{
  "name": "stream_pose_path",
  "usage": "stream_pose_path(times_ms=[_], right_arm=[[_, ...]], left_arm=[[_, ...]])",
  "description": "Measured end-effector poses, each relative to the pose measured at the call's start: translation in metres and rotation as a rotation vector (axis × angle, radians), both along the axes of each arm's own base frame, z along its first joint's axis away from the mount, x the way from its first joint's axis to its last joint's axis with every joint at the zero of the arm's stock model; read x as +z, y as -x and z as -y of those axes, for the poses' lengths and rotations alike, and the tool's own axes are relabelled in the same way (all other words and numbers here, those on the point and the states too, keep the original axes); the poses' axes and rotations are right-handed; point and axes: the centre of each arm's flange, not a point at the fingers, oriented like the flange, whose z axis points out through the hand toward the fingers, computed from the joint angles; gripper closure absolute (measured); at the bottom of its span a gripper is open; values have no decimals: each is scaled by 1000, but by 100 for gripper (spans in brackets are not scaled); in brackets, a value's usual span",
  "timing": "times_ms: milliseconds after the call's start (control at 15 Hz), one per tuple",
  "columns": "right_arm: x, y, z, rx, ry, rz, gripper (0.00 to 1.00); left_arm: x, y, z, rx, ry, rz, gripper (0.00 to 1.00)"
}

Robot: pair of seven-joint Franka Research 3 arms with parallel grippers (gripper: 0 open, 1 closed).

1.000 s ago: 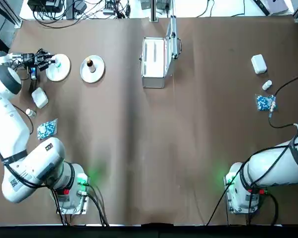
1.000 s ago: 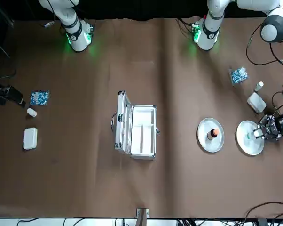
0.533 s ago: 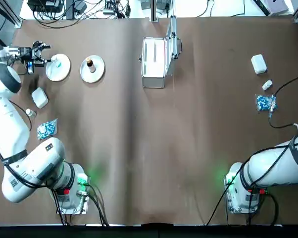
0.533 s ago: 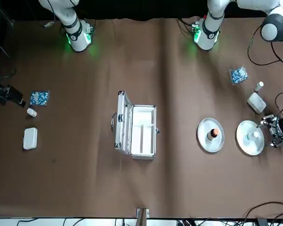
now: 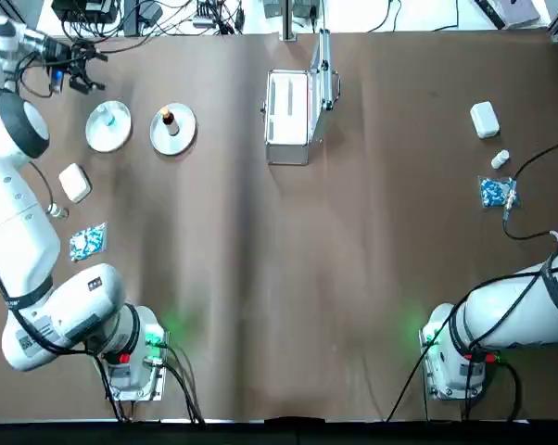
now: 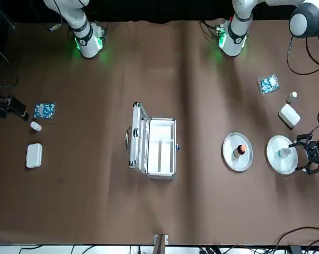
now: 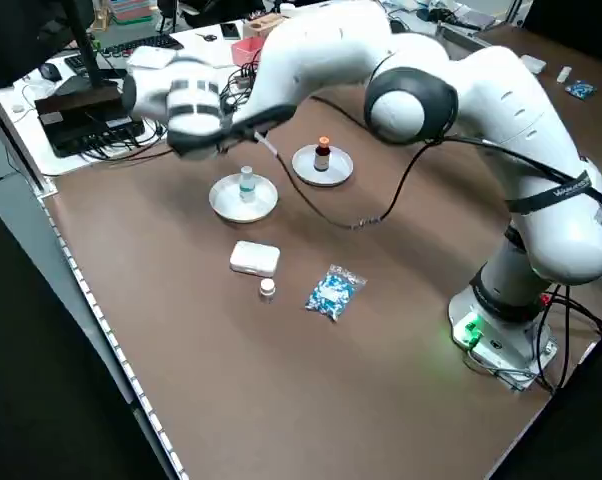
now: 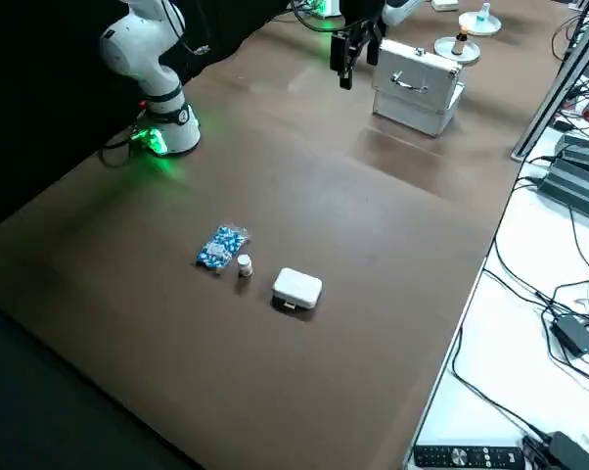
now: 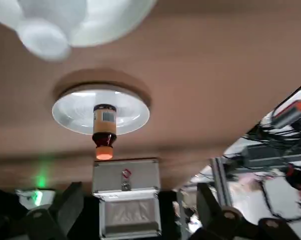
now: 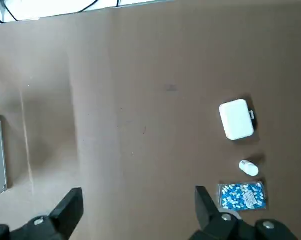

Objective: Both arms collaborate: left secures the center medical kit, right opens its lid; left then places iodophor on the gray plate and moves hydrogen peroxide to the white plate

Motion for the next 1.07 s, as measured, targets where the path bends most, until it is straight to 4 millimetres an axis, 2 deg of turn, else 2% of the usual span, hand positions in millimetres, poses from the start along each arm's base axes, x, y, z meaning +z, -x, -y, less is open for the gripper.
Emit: stream_pose_path(times_ms=[267, 467, 667, 800, 933, 1067], right_arm=[[0, 0, -1, 1, 0, 0, 1], [0, 0, -1, 2, 0, 0, 1], [0, 0, -1, 2, 0, 0, 1], [0, 0, -1, 3, 0, 0, 1], [0, 0, -1, 3, 0, 0, 1], [0, 0, -1, 3, 0, 0, 1]], left_arm=[[50, -27, 87, -171, -183, 26, 0], [83, -43, 170, -324, -356, 70, 0], [110, -47, 250, -476, -520, 128, 0], [137, -45, 296, -577, -660, 188, 0], [169, -39, 333, -639, -735, 261, 0], [197, -32, 349, -733, -762, 359, 0]])
